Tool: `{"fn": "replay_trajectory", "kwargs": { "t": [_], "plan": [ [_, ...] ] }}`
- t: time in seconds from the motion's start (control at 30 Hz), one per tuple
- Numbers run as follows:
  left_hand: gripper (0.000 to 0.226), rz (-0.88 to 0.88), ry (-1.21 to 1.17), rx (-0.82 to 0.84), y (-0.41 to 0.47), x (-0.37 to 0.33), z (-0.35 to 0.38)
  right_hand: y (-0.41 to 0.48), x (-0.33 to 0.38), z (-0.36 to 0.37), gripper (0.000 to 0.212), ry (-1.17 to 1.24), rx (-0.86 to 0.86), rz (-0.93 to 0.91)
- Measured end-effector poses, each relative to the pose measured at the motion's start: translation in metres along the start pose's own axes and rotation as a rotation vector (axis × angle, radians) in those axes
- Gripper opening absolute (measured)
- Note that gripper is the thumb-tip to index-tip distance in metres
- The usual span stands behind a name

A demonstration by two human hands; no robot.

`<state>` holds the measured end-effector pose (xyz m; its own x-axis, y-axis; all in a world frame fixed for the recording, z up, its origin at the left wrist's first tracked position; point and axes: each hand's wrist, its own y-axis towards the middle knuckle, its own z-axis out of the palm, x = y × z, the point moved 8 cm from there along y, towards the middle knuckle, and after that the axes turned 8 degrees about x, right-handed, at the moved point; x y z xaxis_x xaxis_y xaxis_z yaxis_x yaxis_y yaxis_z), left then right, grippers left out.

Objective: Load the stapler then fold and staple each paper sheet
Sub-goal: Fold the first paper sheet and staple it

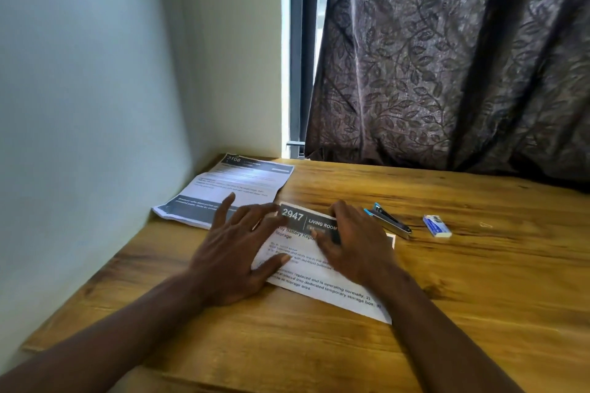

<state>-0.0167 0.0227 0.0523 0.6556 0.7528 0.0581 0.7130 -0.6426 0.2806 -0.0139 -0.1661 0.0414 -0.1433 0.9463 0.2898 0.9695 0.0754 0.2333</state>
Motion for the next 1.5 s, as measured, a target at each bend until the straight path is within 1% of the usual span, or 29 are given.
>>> {"fn": "replay_trajectory", "kwargs": {
  "t": [0.07,0.13,0.17,0.23,0.3,0.37,0.43,0.47,0.5,0.53,0.6,0.63,0.7,0.77,0.8,0.9,1.03,1.13,1.2,1.3,1.37,1.4,1.43,1.5],
  "plan": [
    [0.071,-0.005,-0.047,-0.071,0.007,-0.004,-0.006,-0.009,-0.006,-0.005,0.043,0.028,0.005,-0.001],
    [0.072,-0.051,-0.162,-0.069,0.022,-0.009,-0.004,-0.019,-0.015,-0.012,0.052,0.015,0.002,0.008],
    [0.071,-0.084,-0.232,-0.044,0.032,-0.013,-0.001,-0.023,-0.019,-0.016,0.054,0.008,0.002,0.009],
    [0.063,-0.154,-0.419,0.05,0.054,-0.019,0.005,-0.03,-0.024,-0.022,0.05,-0.015,-0.001,0.007],
    [0.05,-0.187,-0.698,0.172,0.074,-0.025,0.015,-0.034,-0.028,-0.026,0.047,-0.03,-0.006,0.018],
    [0.035,-0.175,-0.924,0.252,0.089,-0.028,0.025,-0.035,-0.032,-0.028,0.041,-0.011,-0.023,0.04],
    [0.022,-0.153,-1.04,0.308,0.101,-0.031,0.032,-0.032,-0.036,-0.027,0.033,0.02,-0.03,0.066],
    [0.018,-0.144,-1.068,0.319,0.108,-0.031,0.034,-0.03,-0.038,-0.025,0.032,0.029,-0.022,0.085],
    [0.018,-0.136,-1.099,0.323,0.118,-0.032,0.037,-0.029,-0.041,-0.021,0.033,0.029,-0.004,0.108],
    [0.023,-0.131,-1.138,0.332,0.129,-0.032,0.039,-0.028,-0.043,-0.018,0.036,0.016,0.016,0.123],
    [0.031,-0.142,-1.198,0.399,0.151,-0.032,0.048,-0.028,-0.043,-0.012,0.04,-0.026,0.06,0.128],
    [0.029,-0.126,-1.171,0.442,0.162,-0.033,0.053,-0.027,-0.043,-0.009,0.042,-0.031,0.074,0.135],
    [0.027,-0.035,-1.018,0.499,0.181,-0.038,0.062,-0.026,-0.047,-0.009,0.049,-0.003,0.09,0.166],
    [0.035,0.077,-0.887,0.483,0.193,-0.047,0.066,-0.028,-0.054,-0.01,0.06,0.024,0.094,0.207],
    [0.04,0.127,-0.839,0.457,0.198,-0.051,0.065,-0.028,-0.058,-0.012,0.062,0.027,0.077,0.219],
    [0.051,0.236,-0.664,0.411,0.209,-0.06,0.066,-0.032,-0.066,-0.018,0.051,0.01,0.015,0.24],
    [0.057,0.331,-0.603,0.462,0.219,-0.076,0.066,-0.034,-0.068,-0.02,0.046,0.003,0.021,0.24],
    [0.05,0.439,-0.488,0.456,0.223,-0.093,0.062,-0.034,-0.069,-0.023,0.044,0.006,-0.004,0.218],
    [0.04,0.482,-0.459,0.405,0.223,-0.1,0.06,-0.033,-0.068,-0.023,0.045,-0.001,0.003,0.21],
    [0.032,0.419,-0.46,0.275,0.217,-0.087,0.057,-0.032,-0.068,-0.023,0.04,-0.032,-0.001,0.187],
    [0.029,0.265,-0.564,0.121,0.209,-0.064,0.045,-0.033,-0.067,-0.024,0.034,-0.055,-0.002,0.181],
    [0.027,0.159,-0.706,0.057,0.204,-0.049,0.04,-0.033,-0.067,-0.023,0.034,-0.064,0.01,0.182],
    [0.024,0.049,-0.911,0.023,0.195,-0.036,0.038,-0.034,-0.065,-0.023,0.034,-0.084,0.018,0.181],
    [0.016,-0.096,-1.355,0.05,0.174,-0.025,0.041,-0.034,-0.059,-0.024,0.033,-0.134,0.025,0.169]
  ]
}}
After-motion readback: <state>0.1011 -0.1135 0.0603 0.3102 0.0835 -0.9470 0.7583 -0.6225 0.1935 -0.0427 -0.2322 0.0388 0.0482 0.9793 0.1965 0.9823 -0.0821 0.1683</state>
